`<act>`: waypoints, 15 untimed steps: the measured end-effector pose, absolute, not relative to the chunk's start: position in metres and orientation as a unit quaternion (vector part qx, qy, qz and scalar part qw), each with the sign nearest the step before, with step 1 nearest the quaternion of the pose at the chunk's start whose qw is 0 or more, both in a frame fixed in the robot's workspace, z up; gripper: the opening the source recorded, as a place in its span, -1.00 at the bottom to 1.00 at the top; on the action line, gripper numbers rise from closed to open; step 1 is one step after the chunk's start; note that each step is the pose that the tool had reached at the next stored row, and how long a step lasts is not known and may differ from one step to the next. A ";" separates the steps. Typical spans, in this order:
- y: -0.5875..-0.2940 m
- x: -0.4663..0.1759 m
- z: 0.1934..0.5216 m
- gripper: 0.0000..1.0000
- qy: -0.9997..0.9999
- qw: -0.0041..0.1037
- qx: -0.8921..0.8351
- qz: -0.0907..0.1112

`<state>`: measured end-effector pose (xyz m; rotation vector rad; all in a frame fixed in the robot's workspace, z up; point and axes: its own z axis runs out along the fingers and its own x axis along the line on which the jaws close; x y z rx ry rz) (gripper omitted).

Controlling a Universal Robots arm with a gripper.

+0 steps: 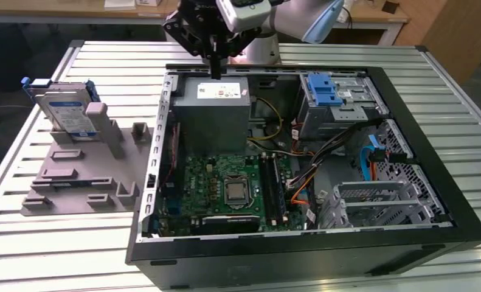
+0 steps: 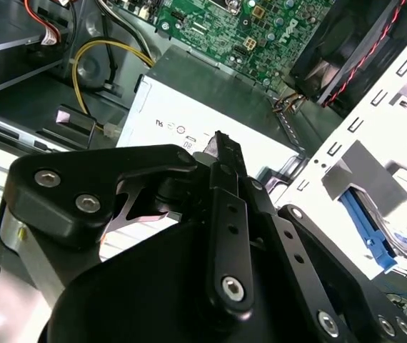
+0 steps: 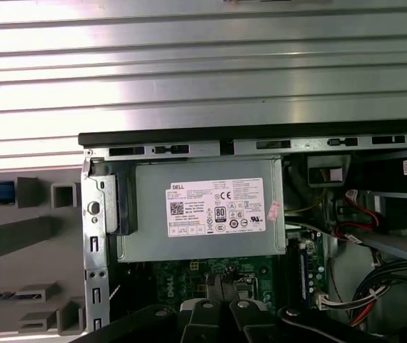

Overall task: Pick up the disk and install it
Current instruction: 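Reach for the disk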

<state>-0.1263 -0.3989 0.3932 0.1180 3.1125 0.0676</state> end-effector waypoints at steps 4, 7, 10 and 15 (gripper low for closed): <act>-0.399 -0.127 0.393 -0.79 0.999 0.013 0.038 0.022; -0.399 -0.128 0.393 -0.79 0.999 0.013 0.038 0.022; -0.399 -0.129 0.393 -0.79 0.999 0.013 0.038 0.022; -0.399 -0.131 0.393 -0.79 0.999 0.013 0.038 0.022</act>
